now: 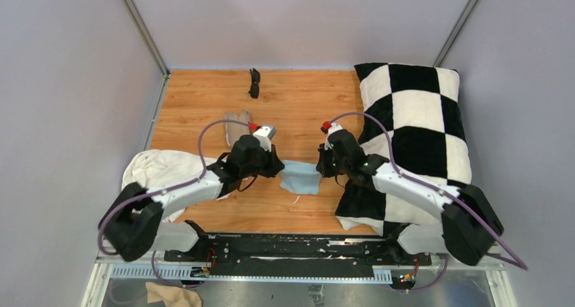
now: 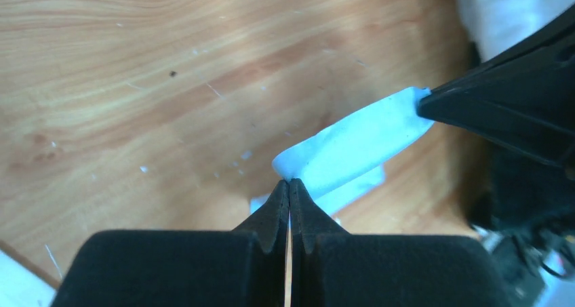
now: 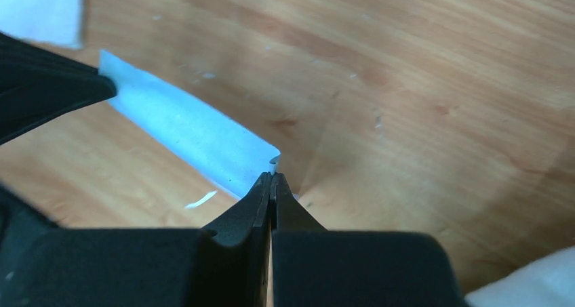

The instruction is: Organize the sunglasses

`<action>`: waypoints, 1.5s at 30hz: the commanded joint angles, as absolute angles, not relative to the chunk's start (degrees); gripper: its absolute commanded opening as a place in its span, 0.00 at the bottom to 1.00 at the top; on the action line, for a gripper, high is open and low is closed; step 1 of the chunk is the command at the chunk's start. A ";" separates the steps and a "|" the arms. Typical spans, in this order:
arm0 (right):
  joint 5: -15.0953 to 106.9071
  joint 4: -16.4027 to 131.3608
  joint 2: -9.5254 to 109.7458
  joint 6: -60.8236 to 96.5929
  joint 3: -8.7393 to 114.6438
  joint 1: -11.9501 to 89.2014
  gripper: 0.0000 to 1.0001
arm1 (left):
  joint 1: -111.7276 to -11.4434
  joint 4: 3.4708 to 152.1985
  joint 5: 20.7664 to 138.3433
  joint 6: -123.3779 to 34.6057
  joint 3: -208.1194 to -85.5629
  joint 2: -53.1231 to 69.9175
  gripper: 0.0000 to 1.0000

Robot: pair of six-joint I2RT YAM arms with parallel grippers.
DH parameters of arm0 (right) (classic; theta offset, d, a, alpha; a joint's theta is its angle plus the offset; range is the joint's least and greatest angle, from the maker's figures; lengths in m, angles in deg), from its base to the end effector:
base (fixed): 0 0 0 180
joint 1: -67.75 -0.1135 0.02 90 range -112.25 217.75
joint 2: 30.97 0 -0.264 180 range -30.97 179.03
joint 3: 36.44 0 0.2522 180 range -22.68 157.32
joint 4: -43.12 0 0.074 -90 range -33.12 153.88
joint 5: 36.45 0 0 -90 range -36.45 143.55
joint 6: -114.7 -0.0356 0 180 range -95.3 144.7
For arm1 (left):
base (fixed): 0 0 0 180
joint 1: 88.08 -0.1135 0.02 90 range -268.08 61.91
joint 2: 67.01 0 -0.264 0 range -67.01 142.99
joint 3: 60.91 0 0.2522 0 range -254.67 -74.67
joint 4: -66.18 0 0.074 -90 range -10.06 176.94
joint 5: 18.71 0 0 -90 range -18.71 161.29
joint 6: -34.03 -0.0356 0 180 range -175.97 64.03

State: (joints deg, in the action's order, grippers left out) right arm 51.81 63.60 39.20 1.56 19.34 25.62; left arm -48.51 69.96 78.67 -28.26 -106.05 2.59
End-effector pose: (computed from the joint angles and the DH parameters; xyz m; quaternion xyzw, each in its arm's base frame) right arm 0.1955 0.1783 0.2365 -0.1531 0.8731 0.2609 0.3824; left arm 0.1928 -0.1652 0.2048 0.1213 0.8485 -0.3297 0.3958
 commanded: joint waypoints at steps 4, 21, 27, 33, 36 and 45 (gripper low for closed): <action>55.54 57.37 57.12 9.36 28.31 31.58 0.00 | -49.03 68.36 73.03 -33.67 -117.81 22.59 0.00; 57.56 54.20 70.71 9.54 35.78 35.02 0.00 | -52.87 74.75 68.57 -36.08 -131.83 39.57 0.00; 59.02 56.54 69.98 9.40 38.16 35.50 0.43 | -53.54 85.45 67.16 -37.64 -141.18 42.43 0.39; 62.00 63.18 63.34 7.88 38.66 36.59 0.51 | -53.54 91.30 63.90 -38.28 -145.02 38.46 0.51; 62.75 66.08 58.47 6.80 36.99 36.73 0.51 | -53.54 93.20 62.25 -37.28 -144.21 34.17 0.51; 55.64 71.25 44.18 -4.06 25.72 35.68 0.51 | -53.11 93.18 70.23 -25.93 -131.43 21.82 0.46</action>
State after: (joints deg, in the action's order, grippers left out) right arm 59.20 65.64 47.70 3.01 31.21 36.01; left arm -53.45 91.95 64.79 -32.11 -137.15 25.09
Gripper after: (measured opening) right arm 0.511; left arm 0.463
